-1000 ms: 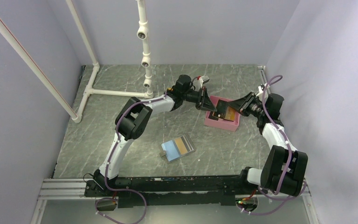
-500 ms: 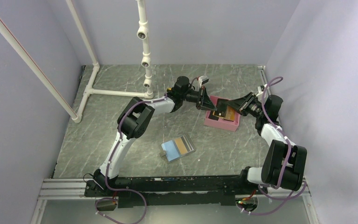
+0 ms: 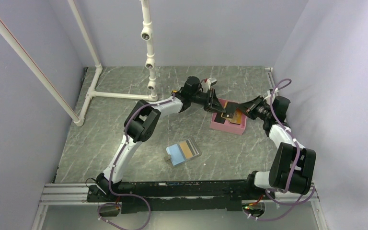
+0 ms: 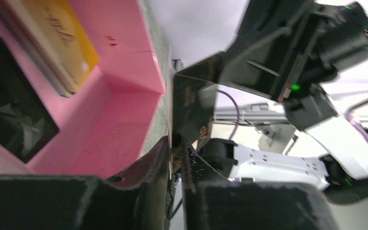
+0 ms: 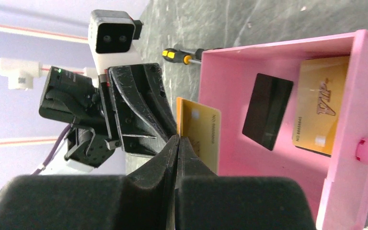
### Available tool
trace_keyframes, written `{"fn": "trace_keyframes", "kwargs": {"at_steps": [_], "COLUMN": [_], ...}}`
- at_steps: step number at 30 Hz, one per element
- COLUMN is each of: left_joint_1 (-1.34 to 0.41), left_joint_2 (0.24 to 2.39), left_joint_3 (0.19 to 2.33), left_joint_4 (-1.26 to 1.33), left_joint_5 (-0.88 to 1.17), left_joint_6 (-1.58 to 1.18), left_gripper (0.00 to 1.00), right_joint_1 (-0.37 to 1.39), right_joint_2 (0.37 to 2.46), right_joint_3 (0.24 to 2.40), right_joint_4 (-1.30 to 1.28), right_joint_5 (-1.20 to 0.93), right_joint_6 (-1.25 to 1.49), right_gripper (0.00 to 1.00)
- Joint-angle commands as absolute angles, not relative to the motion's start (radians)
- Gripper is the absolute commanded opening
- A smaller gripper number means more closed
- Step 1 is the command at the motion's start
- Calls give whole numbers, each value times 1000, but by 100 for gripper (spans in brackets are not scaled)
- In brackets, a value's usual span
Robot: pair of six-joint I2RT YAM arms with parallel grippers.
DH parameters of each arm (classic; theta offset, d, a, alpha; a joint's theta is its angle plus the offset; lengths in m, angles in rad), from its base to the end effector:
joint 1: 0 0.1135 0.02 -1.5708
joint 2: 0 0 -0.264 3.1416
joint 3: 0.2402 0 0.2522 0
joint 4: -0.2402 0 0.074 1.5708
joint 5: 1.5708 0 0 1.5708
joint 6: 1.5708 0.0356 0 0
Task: Put the credit cards into the card holder
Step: Insert the credit card into the card holder.
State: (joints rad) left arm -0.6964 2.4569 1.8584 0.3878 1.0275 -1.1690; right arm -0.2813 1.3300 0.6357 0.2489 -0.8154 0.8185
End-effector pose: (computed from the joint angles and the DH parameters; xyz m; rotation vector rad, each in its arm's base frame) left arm 0.4032 -0.3769 0.1727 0.4405 2.2678 -2.0717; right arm 0.2690 -0.0507 0.2169 0.5749 1.9698 1.1558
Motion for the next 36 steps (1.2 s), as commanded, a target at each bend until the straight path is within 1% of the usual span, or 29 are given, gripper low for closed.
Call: {"fn": "trace_keyframes", "kwargs": {"at_steps": [1, 3, 5, 6, 7, 8, 10, 13, 16, 19, 23, 26, 32, 36], "left_joint_1": [-715, -715, -713, -711, -709, -707, -705, -701, -689, -664, -630, -618, -606, -606], "left_joint_2": [2492, 2492, 2490, 2486, 2480, 2476, 2462, 2420, 2305, 2131, 1870, 1675, 1291, 1121], "left_joint_3": [1932, 1953, 1975, 1982, 1982, 1979, 1981, 1964, 1869, 1695, 1438, 1226, 923, 787], "left_joint_4": [244, 170, 88, 61, 49, 47, 48, 39, 38, 28, 9, 18, 12, 106], "left_joint_5": [934, 916, 892, 882, 876, 875, 885, 899, 914, 915, 915, 897, 763, 717], "left_joint_6": [-1086, -1033, -978, -962, -953, -950, -947, -933, -909, -854, -802, -802, -863, -950], "left_gripper": [25, 33, 43, 46, 50, 57, 66, 75, 83, 84, 86, 86, 85, 86], "right_joint_1": [-271, -274, -275, -276, -276, -276, -276, -276, -257, -178, 17, 146, 276, 357], "right_joint_2": [1324, 1323, 1317, 1309, 1298, 1288, 1272, 1243, 1209, 1185, 1161, 1151, 1159, 1160], "right_joint_3": [715, 736, 753, 759, 762, 766, 774, 781, 778, 780, 763, 736, 686, 677], "right_joint_4": [121, 69, 29, 13, 6, 5, -25, -31, -6, -5, 116, 212, 431, 541], "right_joint_5": [-715, -670, -632, -616, -602, -590, -576, -577, -653, -719, -809, -838, -893, -887], "right_joint_6": [754, 732, 703, 690, 676, 669, 650, 634, 632, 618, 686, 767, 961, 1053], "right_gripper": [0, 0, 0, 0, 0, 0, 0, 0, 0, 0, 0, 0, 0, 0]}}
